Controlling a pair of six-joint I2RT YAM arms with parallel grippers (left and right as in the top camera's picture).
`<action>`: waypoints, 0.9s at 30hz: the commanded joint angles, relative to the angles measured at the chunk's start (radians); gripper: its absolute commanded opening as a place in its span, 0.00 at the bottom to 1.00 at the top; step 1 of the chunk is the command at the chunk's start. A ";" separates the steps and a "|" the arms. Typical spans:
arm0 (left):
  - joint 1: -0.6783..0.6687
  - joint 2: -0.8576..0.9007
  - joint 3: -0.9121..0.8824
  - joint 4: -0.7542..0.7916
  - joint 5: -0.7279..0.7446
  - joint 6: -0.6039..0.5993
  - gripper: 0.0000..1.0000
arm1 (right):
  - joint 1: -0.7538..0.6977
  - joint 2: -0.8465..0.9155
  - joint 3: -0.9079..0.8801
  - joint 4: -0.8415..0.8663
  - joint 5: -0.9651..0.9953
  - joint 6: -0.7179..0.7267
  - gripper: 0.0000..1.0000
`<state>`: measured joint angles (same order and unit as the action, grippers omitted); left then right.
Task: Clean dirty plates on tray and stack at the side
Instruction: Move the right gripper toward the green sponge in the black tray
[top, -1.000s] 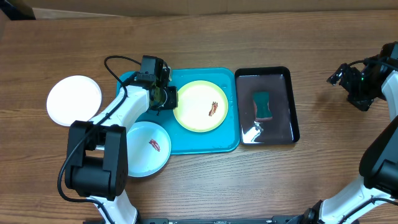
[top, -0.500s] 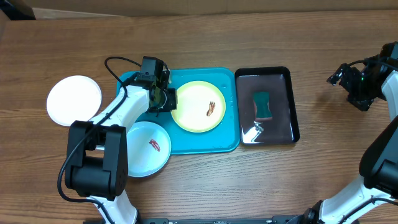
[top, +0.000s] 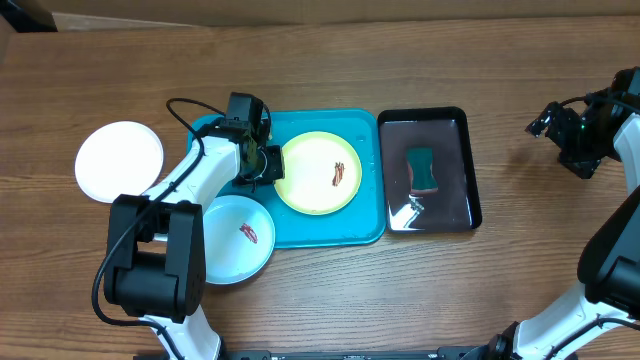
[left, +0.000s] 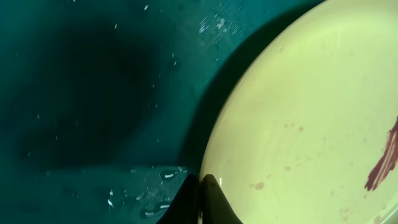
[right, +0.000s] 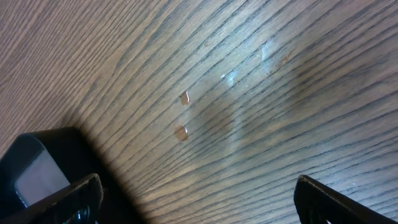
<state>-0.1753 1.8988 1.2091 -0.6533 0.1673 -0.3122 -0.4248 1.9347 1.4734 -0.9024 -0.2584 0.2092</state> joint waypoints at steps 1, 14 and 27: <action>-0.002 0.011 0.003 -0.035 -0.018 -0.098 0.04 | -0.003 -0.008 0.021 0.004 -0.005 0.004 1.00; -0.002 0.011 0.003 -0.076 -0.022 -0.129 0.04 | -0.003 -0.008 0.021 0.004 -0.005 0.004 1.00; -0.002 0.011 0.003 -0.085 -0.021 -0.130 0.04 | -0.003 -0.008 0.021 0.004 -0.005 0.004 1.00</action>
<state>-0.1753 1.8988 1.2163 -0.7303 0.1677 -0.4290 -0.4248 1.9347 1.4734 -0.9020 -0.2584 0.2096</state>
